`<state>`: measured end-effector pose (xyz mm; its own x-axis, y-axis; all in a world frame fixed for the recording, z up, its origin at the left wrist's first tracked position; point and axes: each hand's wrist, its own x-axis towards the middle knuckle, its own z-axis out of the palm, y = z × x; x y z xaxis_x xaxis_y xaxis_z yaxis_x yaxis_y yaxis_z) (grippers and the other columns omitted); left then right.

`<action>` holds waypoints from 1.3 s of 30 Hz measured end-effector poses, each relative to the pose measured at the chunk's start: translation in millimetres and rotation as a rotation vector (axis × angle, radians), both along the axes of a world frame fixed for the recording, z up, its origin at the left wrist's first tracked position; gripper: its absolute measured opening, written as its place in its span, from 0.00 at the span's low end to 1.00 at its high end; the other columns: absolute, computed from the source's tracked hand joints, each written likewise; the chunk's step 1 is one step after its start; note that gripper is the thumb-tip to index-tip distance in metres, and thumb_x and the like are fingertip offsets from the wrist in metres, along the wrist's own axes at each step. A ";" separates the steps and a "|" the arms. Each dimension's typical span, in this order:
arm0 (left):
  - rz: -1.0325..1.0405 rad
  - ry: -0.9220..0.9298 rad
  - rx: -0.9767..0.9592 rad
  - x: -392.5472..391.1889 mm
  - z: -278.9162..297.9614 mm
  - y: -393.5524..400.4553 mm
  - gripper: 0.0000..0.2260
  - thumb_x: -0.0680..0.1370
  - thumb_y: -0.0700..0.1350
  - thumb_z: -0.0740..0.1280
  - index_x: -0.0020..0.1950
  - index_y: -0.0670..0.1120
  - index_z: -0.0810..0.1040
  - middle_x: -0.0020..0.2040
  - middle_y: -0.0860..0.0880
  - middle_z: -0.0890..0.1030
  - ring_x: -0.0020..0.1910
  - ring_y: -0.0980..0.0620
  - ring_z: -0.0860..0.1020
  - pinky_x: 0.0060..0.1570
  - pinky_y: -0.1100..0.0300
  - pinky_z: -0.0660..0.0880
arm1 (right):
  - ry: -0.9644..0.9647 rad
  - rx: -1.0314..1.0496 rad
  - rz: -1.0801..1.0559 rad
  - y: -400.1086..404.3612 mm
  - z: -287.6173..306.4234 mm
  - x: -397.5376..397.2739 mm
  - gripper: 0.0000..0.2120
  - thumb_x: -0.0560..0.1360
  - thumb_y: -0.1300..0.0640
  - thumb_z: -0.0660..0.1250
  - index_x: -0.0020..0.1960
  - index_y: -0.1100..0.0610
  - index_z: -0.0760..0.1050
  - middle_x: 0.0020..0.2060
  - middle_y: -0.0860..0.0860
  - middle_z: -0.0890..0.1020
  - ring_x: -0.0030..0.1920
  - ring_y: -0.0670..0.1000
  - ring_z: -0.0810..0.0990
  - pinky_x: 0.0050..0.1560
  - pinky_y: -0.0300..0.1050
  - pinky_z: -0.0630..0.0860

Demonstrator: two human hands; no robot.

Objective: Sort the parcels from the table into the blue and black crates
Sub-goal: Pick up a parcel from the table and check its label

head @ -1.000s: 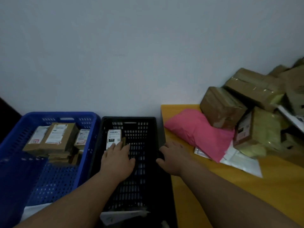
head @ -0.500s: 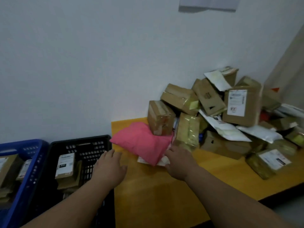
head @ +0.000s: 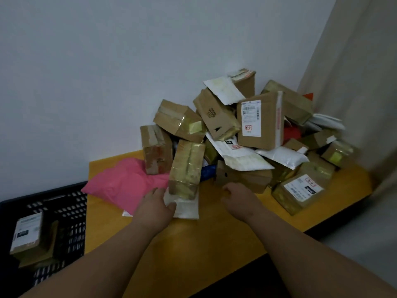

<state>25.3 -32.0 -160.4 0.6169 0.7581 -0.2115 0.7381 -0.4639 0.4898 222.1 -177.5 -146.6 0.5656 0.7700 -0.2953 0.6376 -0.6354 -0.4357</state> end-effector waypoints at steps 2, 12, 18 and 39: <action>0.006 -0.067 -0.044 15.9 0.6 3.3 0.24 0.78 0.49 0.66 0.73 0.44 0.67 0.67 0.43 0.74 0.65 0.45 0.72 0.60 0.55 0.69 | 0.105 0.012 -0.059 3.9 -0.7 3.3 0.23 0.81 0.52 0.62 0.74 0.54 0.66 0.70 0.54 0.69 0.66 0.54 0.72 0.59 0.43 0.71; 0.062 -0.160 -0.292 49.5 -22.9 53.3 0.25 0.68 0.58 0.65 0.62 0.48 0.74 0.57 0.48 0.79 0.54 0.50 0.77 0.51 0.56 0.75 | 0.480 -0.001 -0.224 80.2 -4.2 -1.2 0.34 0.80 0.46 0.63 0.80 0.57 0.54 0.77 0.56 0.61 0.73 0.57 0.65 0.64 0.45 0.69; 0.086 -0.316 -0.440 62.0 -26.4 58.7 0.04 0.78 0.50 0.67 0.51 0.57 0.73 0.45 0.58 0.77 0.43 0.61 0.74 0.40 0.67 0.70 | 0.696 0.135 -0.413 107.3 -23.1 -9.6 0.27 0.78 0.48 0.68 0.72 0.54 0.64 0.64 0.53 0.74 0.56 0.52 0.75 0.39 0.40 0.70; 0.510 -0.594 -0.693 2.6 -3.3 -81.3 0.15 0.81 0.40 0.60 0.67 0.49 0.73 0.50 0.49 0.81 0.42 0.50 0.76 0.45 0.55 0.74 | 0.922 0.192 -0.395 -26.4 -5.5 -30.6 0.10 0.75 0.63 0.66 0.54 0.52 0.76 0.58 0.53 0.80 0.59 0.53 0.77 0.53 0.51 0.69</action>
